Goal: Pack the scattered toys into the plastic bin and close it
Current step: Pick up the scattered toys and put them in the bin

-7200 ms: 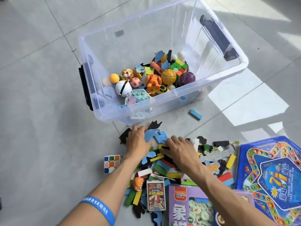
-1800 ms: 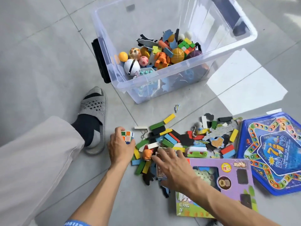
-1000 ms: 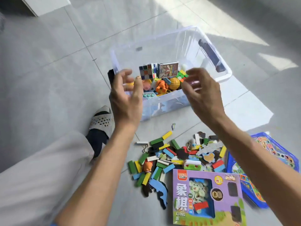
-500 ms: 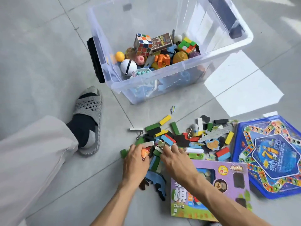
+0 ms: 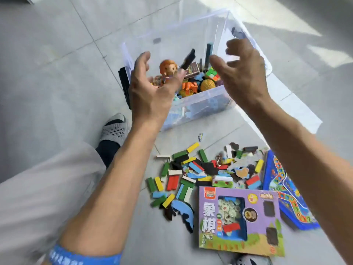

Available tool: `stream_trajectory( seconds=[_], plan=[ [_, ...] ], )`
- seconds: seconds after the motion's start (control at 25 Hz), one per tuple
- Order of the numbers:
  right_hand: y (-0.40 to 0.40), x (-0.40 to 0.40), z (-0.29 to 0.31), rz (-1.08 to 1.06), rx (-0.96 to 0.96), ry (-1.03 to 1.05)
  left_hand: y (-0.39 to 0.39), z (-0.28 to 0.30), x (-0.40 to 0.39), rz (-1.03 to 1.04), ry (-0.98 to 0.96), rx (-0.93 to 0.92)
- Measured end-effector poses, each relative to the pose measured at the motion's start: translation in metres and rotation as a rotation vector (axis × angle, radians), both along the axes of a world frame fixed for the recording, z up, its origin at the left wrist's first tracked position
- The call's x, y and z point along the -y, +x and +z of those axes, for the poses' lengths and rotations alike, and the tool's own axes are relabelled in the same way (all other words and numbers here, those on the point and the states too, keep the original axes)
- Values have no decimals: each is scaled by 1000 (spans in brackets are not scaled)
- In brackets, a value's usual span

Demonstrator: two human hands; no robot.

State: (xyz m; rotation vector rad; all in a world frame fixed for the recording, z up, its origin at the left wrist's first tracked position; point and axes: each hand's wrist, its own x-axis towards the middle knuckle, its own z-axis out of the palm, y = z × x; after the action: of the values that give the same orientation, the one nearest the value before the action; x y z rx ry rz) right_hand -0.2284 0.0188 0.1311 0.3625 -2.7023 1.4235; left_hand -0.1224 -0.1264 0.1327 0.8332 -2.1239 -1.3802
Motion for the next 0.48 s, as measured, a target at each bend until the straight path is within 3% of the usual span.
stream_trajectory(
  seconds=[0.12, 0.24, 0.36, 0.48],
  plan=[
    [33, -21, -38, 41, 28, 41, 22, -32, -2, 24, -96, 45],
    [118, -42, -123, 220, 197, 304, 98, -118, -34, -105, -19, 428],
    [163, -45, -202, 374, 221, 513, 164, -197, -57, -347, -152, 757],
    [164, -48, -241, 454, 149, 685, 180, -232, -70, -538, -378, 735]
  ],
)
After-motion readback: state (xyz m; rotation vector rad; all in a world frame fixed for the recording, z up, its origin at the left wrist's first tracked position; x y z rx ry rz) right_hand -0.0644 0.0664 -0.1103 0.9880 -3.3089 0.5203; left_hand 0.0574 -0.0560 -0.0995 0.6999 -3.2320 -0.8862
